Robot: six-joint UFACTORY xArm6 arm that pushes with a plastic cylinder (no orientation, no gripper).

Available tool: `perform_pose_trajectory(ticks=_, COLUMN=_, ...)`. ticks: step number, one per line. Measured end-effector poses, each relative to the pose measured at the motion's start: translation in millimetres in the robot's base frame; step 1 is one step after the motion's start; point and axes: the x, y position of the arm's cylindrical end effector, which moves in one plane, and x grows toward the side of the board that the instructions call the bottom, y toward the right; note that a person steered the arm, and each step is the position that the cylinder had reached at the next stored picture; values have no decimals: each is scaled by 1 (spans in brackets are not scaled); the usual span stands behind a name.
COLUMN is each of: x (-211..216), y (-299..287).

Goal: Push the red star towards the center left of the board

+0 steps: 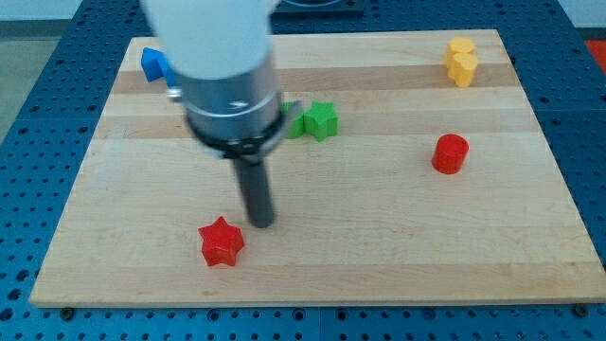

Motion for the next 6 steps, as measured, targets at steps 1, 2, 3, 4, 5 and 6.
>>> perform_pose_trajectory(ticks=1, x=24, y=58)
perform_pose_trajectory(ticks=2, x=70, y=50)
perform_pose_trajectory(ticks=3, x=72, y=31)
perform_pose_trajectory(ticks=4, x=72, y=-35)
perform_pose_trajectory(ticks=5, x=72, y=-50)
perform_pose_trajectory(ticks=6, x=43, y=-62)
